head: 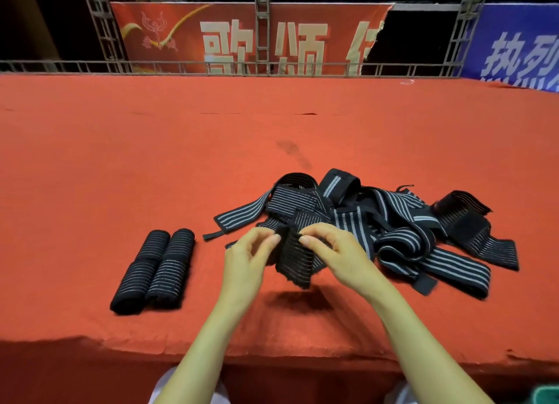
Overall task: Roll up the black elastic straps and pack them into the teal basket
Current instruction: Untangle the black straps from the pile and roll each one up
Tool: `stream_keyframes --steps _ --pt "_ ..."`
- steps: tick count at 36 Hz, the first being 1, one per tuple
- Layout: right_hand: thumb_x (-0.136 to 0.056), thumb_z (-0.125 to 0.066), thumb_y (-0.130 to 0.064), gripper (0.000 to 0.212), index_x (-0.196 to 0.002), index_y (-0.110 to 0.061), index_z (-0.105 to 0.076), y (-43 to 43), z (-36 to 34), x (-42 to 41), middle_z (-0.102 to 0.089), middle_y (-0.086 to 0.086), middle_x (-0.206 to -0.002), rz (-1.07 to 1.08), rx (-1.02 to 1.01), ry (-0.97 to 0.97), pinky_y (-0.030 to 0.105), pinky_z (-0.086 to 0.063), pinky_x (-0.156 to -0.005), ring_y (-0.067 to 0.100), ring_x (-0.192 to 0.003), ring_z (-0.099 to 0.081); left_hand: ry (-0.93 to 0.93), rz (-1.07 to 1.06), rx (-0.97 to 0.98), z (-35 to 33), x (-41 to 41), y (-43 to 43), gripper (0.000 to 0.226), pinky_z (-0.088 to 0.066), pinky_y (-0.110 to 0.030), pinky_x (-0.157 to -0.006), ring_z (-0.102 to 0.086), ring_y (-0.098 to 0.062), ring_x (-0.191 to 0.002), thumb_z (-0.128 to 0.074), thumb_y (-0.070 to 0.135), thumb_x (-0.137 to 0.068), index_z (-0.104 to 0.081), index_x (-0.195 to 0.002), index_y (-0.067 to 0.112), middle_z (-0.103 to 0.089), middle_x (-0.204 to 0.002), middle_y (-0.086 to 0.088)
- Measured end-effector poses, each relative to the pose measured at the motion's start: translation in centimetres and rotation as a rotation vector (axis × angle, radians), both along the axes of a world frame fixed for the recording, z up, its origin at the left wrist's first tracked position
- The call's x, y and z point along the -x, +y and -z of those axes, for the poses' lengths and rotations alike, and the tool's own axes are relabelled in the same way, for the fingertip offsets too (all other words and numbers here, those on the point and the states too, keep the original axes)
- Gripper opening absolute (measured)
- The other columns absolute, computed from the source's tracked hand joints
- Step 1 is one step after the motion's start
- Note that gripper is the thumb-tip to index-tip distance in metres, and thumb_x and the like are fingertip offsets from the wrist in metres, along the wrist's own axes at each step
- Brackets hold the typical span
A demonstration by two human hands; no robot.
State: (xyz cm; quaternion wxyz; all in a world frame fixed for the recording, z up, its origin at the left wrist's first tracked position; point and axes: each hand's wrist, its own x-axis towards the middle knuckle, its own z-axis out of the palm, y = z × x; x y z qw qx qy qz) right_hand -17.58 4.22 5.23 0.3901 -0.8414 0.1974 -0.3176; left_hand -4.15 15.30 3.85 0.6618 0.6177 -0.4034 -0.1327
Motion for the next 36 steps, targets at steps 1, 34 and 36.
stream_keyframes --steps 1,34,36 --pt "-0.093 -0.059 -0.014 0.011 -0.091 -0.022 -0.067 -0.2 0.0 0.2 -0.063 -0.014 -0.087 0.035 0.021 -0.011 0.012 -0.038 -0.078 -0.006 -0.083 -0.057 0.061 -0.047 0.015 0.1 -0.6 -0.1 0.015 -0.050 -0.021 -0.063 -0.059 -0.003 -0.064 -0.062 0.008 -0.089 -0.064 -0.079 0.019 -0.065 -0.071 0.009" --pt "-0.083 -0.065 -0.052 0.033 -0.088 -0.020 -0.059 -5.7 0.6 6.6 -0.051 -0.008 -0.071 0.453 0.521 0.628 0.035 -0.031 -0.091 0.022 -0.089 -0.054 -0.029 -0.385 -0.423 5.8 -5.7 3.5 0.015 -0.032 -0.032 -0.069 -0.054 -0.028 -0.080 -0.050 0.005 -0.094 -0.048 -0.108 0.011 -0.057 -0.078 -0.007" --pt "-0.077 -0.066 -0.060 0.043 -0.077 -0.018 -0.057 -5.6 0.5 7.2 -0.047 -0.010 -0.063 0.482 0.519 0.630 0.034 -0.030 -0.083 0.021 -0.079 -0.050 -0.113 -0.383 -0.485 6.2 -5.6 3.4 0.016 -0.033 -0.034 -0.070 -0.056 -0.033 -0.085 -0.049 0.004 -0.094 -0.051 -0.108 0.010 -0.060 -0.082 -0.012"
